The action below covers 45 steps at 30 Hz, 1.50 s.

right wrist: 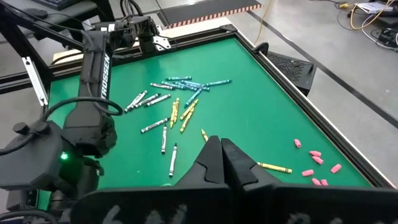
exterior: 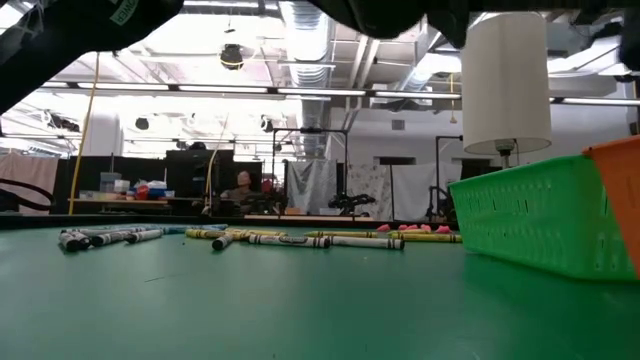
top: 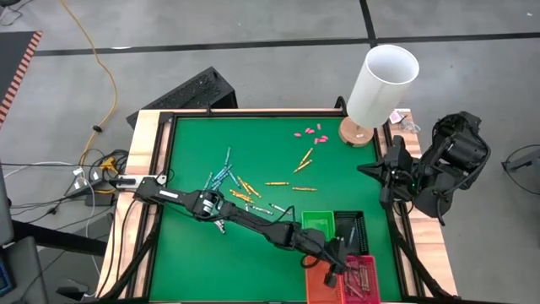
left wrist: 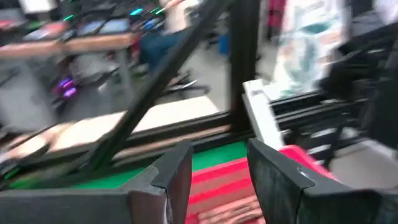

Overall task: Sort crayons
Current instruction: Put the blue crayon into the black bin

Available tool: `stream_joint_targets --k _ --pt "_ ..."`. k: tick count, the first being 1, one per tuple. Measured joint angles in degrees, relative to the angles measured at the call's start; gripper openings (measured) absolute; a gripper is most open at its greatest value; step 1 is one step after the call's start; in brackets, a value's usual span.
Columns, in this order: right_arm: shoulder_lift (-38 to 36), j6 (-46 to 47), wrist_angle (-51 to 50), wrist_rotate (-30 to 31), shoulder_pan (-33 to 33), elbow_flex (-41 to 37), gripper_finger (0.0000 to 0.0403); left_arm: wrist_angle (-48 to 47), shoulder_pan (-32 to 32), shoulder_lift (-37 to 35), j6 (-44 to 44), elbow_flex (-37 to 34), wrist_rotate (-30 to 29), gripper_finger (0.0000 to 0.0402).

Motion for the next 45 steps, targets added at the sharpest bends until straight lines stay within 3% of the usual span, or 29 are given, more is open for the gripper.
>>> stream_joint_targets --k 5,8,17,25,30,37,42,45 --pt "-0.13 0.0 0.01 -1.14 0.0 0.0 0.0 -20.8 0.41 -6.37 1.91 0.0 -19.28 0.0133" --pt "-0.79 -0.08 0.01 -2.59 0.23 0.0 0.0 -33.16 0.94 -12.51 4.19 0.0 -25.46 0.0127" --pt "-1.24 -0.55 0.02 -2.95 2.5 -0.05 0.0 -64.5 4.97 -35.53 2.78 0.06 -23.65 0.0125" --pt "-3.09 -0.09 -0.01 -2.99 5.73 -4.7 0.0 -72.17 6.58 -47.3 1.64 -2.09 -23.67 0.0125" --pt "-5.2 3.52 0.01 -3.06 6.93 -9.99 0.0 -68.8 6.22 -53.06 -1.58 -17.69 -22.74 0.0125" --pt "-8.18 9.44 -0.01 -4.01 8.54 -17.0 0.0 -49.12 5.22 -70.59 -5.81 -49.41 -22.76 0.0125" --pt "-8.76 13.53 -0.11 -4.22 8.59 -19.78 0.0 -41.08 5.75 -81.77 -15.42 -67.2 -34.43 0.0125" --pt "-8.57 13.8 0.09 -3.6 8.59 -20.38 0.0 -42.09 6.0 -86.65 -23.51 -75.46 -42.27 0.0125"
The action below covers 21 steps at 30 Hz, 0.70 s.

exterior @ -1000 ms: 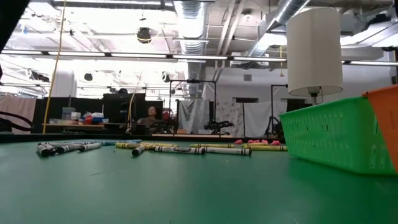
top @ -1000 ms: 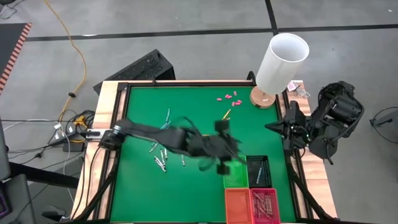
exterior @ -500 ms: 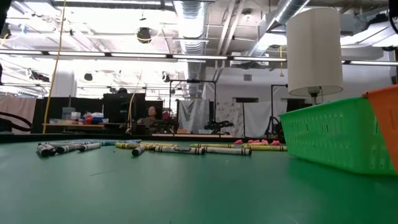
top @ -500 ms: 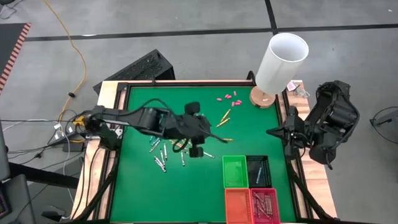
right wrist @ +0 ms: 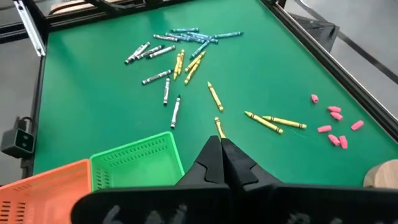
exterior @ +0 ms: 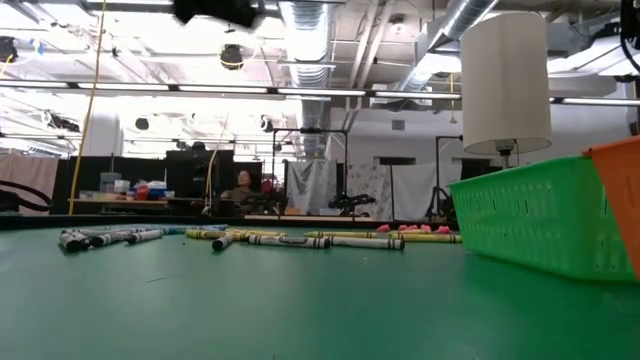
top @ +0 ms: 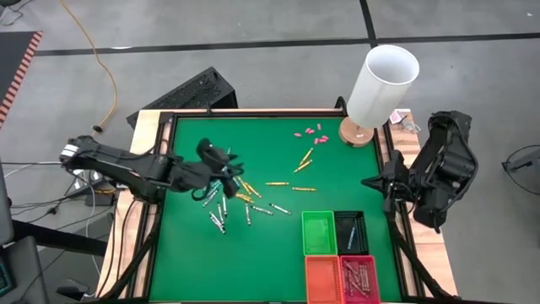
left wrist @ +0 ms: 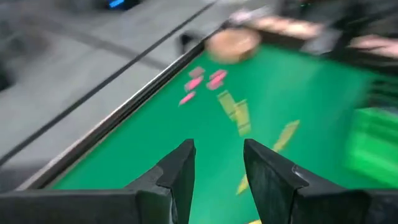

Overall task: Sort crayons
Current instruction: Put the blue crayon into the black bin

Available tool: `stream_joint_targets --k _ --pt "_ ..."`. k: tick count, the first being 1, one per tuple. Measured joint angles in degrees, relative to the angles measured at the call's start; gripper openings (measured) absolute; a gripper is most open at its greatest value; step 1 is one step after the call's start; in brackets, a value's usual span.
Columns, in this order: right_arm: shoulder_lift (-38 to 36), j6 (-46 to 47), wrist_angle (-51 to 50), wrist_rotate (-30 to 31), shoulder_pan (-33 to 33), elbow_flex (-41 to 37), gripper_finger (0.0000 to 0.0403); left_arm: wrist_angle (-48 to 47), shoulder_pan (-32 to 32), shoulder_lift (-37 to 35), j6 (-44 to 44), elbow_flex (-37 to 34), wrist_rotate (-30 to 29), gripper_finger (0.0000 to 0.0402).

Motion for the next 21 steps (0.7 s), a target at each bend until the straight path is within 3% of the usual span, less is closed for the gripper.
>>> stream_joint_targets --k 7,15,21 --pt "0.7 1.32 0.43 3.51 -1.39 -1.22 0.0 -0.4 0.35 -4.86 -9.89 -10.54 -7.12 0.0125" --pt "1.01 1.37 2.75 4.85 -3.65 -4.23 0.0 -0.89 0.51 -4.59 -17.13 -11.8 -2.63 0.0125" --pt "-0.65 -0.37 3.23 11.89 -2.7 -6.33 0.0 -0.83 0.51 -4.93 -20.54 -8.83 -0.18 0.0125"
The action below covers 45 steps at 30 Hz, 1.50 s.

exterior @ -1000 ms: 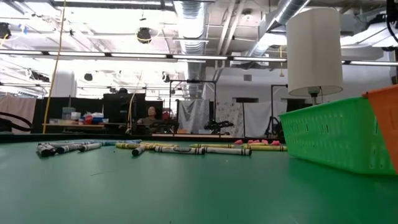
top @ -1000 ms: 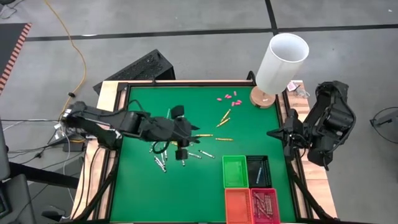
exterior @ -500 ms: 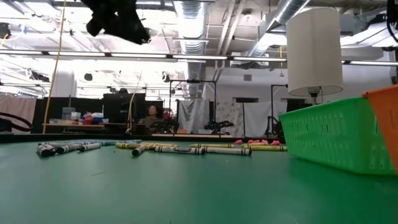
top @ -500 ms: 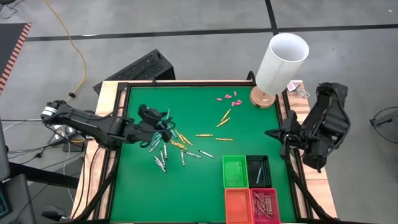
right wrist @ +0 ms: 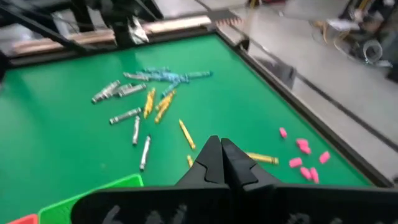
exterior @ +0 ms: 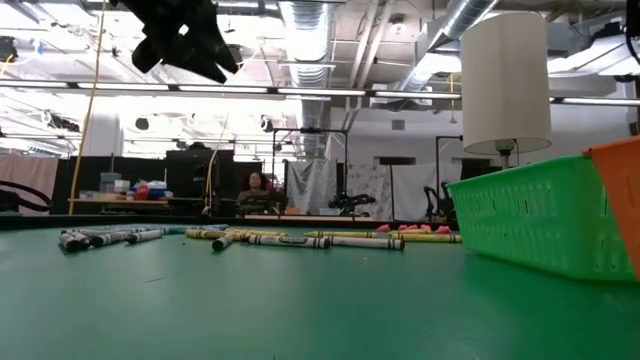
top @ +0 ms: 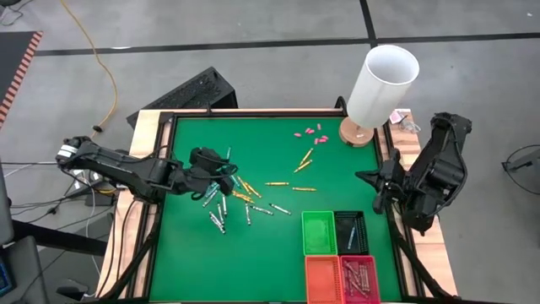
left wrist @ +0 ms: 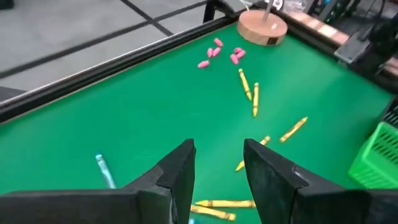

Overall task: Sort crayons
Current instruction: Put the blue crayon into the black bin

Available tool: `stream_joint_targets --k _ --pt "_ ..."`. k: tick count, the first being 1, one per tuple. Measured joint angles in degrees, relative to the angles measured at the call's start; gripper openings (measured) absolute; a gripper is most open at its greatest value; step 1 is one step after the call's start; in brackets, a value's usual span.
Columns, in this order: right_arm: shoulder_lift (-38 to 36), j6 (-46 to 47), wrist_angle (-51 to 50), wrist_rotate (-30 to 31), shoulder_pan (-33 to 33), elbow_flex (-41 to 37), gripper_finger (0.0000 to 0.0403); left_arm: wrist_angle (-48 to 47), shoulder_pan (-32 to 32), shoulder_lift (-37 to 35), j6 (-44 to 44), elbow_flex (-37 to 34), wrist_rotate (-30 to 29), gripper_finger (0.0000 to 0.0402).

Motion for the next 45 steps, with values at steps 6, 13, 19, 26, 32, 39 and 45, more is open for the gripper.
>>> stream_joint_targets --k 6,13,19,26,32,39,45 --pt "-4.8 -1.72 0.35 3.35 5.45 -1.53 0.0 -5.83 3.11 -0.28 -2.71 4.35 2.33 0.0125" --pt "-9.88 3.03 0.67 6.01 15.34 -7.72 0.0 -8.11 11.84 0.36 -1.88 4.65 5.12 0.0125" --pt "-13.82 10.38 1.21 10.92 21.15 -16.43 0.0 -8.29 17.44 0.5 0.04 4.65 14.38 0.0125" --pt "-19.14 12.45 1.57 16.94 24.12 -22.36 0.0 -9.5 18.98 0.49 1.54 4.65 12.21 0.0125" --pt "-24.14 12.25 2.22 18.68 24.82 -24.4 0.0 -10.66 22.36 3.19 1.63 4.67 10.38 0.0125" --pt "-26.88 12.23 4.0 19.34 24.84 -28.0 0.0 -9.15 23.78 9.49 1.78 4.65 10.28 0.0125" --pt "-26.92 12.04 4.43 21.75 24.84 -30.36 0.0 -4.26 23.78 14.3 1.3 4.65 15.24 0.0125"
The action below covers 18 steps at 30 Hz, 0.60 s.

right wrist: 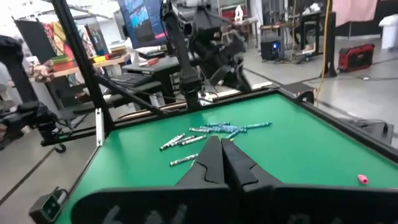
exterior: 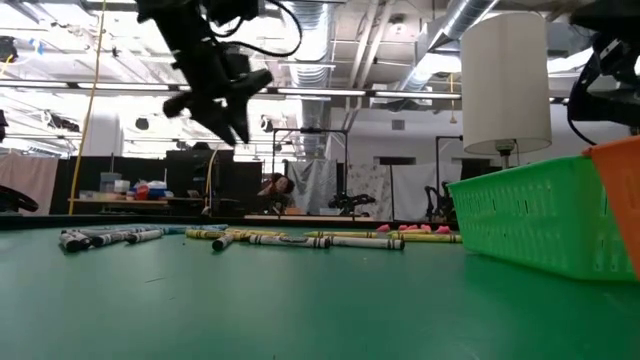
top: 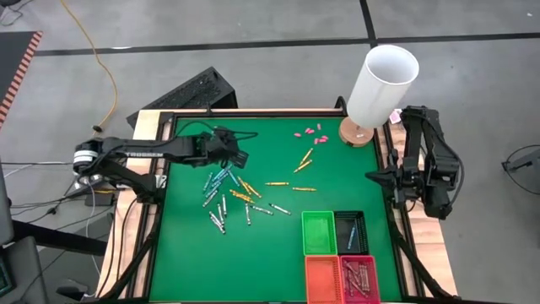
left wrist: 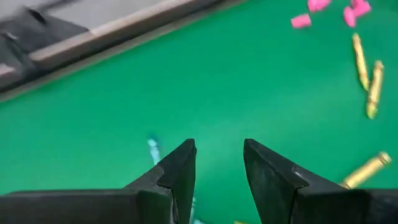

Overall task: Sort crayons
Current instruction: Put the blue crayon into the black bin

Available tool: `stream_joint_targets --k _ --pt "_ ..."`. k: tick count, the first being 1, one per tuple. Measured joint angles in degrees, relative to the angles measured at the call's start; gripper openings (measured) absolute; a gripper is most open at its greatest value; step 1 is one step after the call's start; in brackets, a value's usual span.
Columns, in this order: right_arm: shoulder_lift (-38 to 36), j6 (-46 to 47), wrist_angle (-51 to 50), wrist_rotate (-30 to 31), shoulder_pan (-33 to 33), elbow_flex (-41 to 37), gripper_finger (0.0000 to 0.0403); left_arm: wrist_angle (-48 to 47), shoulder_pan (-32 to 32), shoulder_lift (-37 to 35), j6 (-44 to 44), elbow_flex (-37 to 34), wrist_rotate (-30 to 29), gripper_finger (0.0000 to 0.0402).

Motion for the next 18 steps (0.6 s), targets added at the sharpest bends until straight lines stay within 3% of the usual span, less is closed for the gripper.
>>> stream_joint_targets --k 4,11,18 --pt "0.0 1.21 0.21 1.51 -0.02 -0.65 0.0 3.31 -0.07 0.91 -0.27 -0.02 4.53 0.0125" --pt "-0.36 1.51 0.59 1.53 -0.04 -0.65 0.0 9.49 -0.02 0.26 1.45 0.02 6.44 0.0125" --pt "-0.34 0.71 4.27 1.56 0.03 1.69 0.0 15.14 -0.18 0.3 1.52 0.0 16.86 0.0125"
